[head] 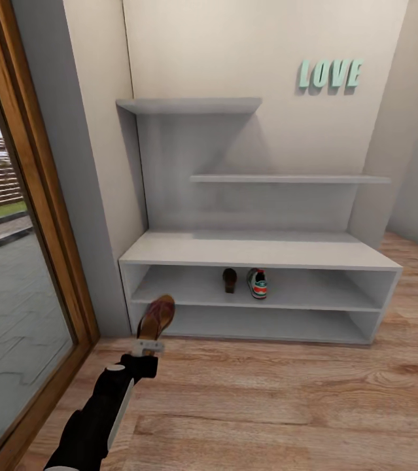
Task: Pick up the two gym shoes and the two sandals from the corridor floor and place them onto the hallstand (shoe rack) in the corridor, making sure they are on the rack and not on the floor. Arrange them so the two gym shoes are next to each other and the two sandals are next to each other.
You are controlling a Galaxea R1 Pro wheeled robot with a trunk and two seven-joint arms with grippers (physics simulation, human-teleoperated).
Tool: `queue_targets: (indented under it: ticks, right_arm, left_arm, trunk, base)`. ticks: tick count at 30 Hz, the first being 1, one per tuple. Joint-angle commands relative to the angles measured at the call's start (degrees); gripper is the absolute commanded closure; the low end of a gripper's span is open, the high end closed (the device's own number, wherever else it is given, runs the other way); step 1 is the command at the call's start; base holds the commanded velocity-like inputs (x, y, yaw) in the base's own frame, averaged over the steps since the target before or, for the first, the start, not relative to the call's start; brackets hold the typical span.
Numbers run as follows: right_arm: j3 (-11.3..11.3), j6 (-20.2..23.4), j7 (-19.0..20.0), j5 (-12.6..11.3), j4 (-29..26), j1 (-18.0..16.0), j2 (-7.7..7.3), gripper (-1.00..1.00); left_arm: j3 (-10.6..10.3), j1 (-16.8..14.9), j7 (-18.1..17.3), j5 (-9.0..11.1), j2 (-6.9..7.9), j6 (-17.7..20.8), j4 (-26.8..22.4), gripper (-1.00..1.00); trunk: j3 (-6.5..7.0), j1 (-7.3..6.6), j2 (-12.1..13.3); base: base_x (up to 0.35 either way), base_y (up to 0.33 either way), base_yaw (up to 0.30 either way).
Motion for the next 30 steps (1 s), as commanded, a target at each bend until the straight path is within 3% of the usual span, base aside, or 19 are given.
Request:
queue_targets:
  ticks: [1,5,17,30]
  right_arm:
    - [-0.1,0.3,0.1,-0.3,-0.1,-0.1,-0.01,1.00]
    - [-0.1,0.3,0.1,-0.3,-0.2,-0.1,-0.01,1.00]
    - [-0.2,0.3,0.1,-0.3,-0.3,-0.1,-0.01,1.00]
    - [-0.1,0.2,0.0,-0.3,-0.2,-0.1,0.07,1.00]
  left_arm:
    - [0.1,0.0,-0.4,-0.6,-0.04,-0.2,0.0,1.00]
    - [0.1,0.0,-0.5,-0.7,-0.09,-1.1,0.0,1.00]
    - [0.2,-2.7,-0.4,-0.7,-0.11,-3.6,-0.2,1.00]
    - [0.2,-2.9,-0.4,-0.6,-0.11,-5.5,-0.3,1.00]
  trunk:
    - [-0.06,-0.01,0.0]
    - [-0.12,-0.01,0.0]
    - [-3.81,0.30,-0.2]
    - [-7.91,0.63,-0.4]
  base:
    - [0.000,0.000,0.000]
    - [0.000,0.000,0.000]
    - [0.000,0.000,0.000]
    - [0.000,0.000,0.000]
